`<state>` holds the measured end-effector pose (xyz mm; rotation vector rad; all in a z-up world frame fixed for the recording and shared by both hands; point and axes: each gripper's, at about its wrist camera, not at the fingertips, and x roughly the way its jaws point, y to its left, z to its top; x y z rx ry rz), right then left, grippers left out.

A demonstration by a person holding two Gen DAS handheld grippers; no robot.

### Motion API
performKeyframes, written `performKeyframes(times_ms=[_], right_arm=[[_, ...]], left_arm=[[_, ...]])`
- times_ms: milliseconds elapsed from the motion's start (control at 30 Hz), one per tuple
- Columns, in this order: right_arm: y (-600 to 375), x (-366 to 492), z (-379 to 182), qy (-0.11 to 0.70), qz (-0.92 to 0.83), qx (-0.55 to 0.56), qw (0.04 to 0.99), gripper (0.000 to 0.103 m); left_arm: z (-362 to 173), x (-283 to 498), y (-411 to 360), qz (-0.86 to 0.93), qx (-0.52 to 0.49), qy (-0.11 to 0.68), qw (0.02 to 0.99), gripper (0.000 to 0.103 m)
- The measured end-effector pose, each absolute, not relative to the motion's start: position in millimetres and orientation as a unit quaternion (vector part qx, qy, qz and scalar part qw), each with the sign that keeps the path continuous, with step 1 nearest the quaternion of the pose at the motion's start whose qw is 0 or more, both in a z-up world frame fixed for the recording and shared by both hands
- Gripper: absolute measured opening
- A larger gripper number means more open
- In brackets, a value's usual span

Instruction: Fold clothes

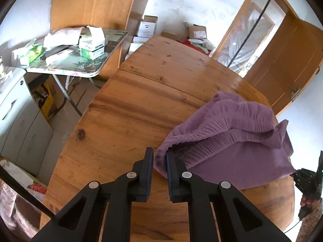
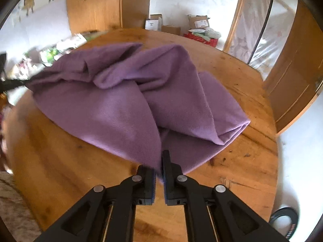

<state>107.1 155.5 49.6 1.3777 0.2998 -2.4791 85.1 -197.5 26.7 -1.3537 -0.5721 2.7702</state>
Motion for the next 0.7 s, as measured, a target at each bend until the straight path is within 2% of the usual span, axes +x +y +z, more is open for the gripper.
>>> performKeyframes(times_ms=[200, 267, 367, 433, 467, 500, 567, 633, 700], right_arm=[[170, 114, 76, 0.054, -0.860, 0.475, 0.177, 0.013], [170, 111, 82, 0.025, -0.860, 0.474, 0.190, 0.013], [166, 107, 90, -0.013, -0.858, 0.468, 0.209, 0.015], [159, 99, 91, -0.029, -0.856, 0.466, 0.220, 0.024], [153, 94, 90, -0.031, -0.855, 0.465, 0.226, 0.034], [148, 90, 89, -0.034, -0.854, 0.464, 0.233, 0.039], [134, 78, 87, -0.036, -0.850, 0.464, 0.247, 0.039], [117, 64, 86, -0.043, -0.845, 0.464, 0.263, 0.040], [102, 47, 85, -0.055, -0.841, 0.463, 0.276, 0.048]], left_arm=[[24, 90, -196, 0.880, -0.442, -0.174, 0.017, 0.014], [27, 92, -197, 0.882, -0.440, -0.169, 0.015, 0.021], [34, 100, -200, 0.888, -0.431, -0.159, 0.012, 0.026], [38, 106, -202, 0.893, -0.423, -0.154, 0.018, 0.028], [39, 108, -202, 0.894, -0.422, -0.151, 0.021, 0.031], [39, 109, -201, 0.893, -0.423, -0.147, 0.025, 0.032], [37, 109, -197, 0.892, -0.429, -0.139, 0.036, 0.037], [34, 107, -188, 0.890, -0.437, -0.120, 0.042, 0.037], [31, 105, -177, 0.889, -0.446, -0.094, 0.044, 0.038]])
